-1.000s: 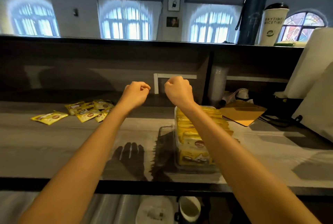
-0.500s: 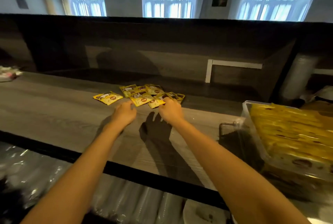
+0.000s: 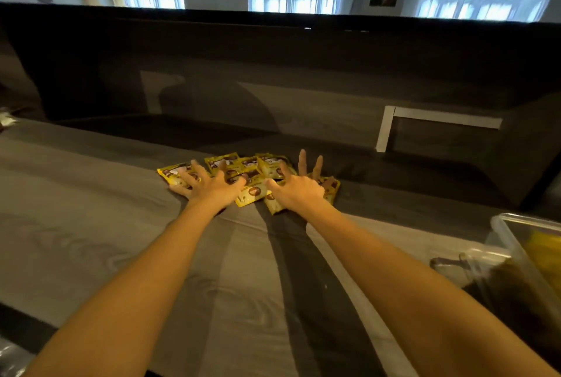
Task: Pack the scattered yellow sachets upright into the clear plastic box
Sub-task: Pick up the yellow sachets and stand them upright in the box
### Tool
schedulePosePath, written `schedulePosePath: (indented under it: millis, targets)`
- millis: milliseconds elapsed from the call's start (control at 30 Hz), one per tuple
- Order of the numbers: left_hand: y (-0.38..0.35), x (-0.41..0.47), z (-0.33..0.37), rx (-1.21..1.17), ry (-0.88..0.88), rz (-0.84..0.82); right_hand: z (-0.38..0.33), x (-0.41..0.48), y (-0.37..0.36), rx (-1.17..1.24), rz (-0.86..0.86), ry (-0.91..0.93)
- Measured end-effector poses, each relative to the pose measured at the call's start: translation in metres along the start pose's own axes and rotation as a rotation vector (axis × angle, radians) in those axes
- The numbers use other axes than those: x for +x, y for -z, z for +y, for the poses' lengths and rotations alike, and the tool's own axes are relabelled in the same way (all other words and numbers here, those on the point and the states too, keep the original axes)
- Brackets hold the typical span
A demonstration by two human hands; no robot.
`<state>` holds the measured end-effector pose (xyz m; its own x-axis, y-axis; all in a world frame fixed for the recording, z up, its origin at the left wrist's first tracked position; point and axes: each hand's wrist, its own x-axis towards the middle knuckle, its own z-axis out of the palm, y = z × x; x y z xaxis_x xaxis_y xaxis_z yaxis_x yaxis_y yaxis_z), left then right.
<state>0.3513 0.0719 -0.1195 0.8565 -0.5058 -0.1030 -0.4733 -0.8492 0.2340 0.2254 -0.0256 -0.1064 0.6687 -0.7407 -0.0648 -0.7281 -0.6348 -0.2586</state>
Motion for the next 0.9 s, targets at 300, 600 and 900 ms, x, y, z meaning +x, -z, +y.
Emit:
schedulePosePath:
  millis: [300, 600, 900]
  targets:
    - [-0.004, -0.005, 0.005, 0.075, -0.192, -0.092, 0.013, 0.003, 0.0, 0.007, -0.195, 0.039]
    - [-0.02, -0.093, 0.034, 0.049, -0.324, -0.16, 0.051, -0.088, 0.007, 0.057, -0.028, -0.06]
    - [-0.03, -0.194, 0.054, 0.152, -0.374, -0.119, 0.089, -0.173, 0.013, 0.19, 0.072, -0.203]
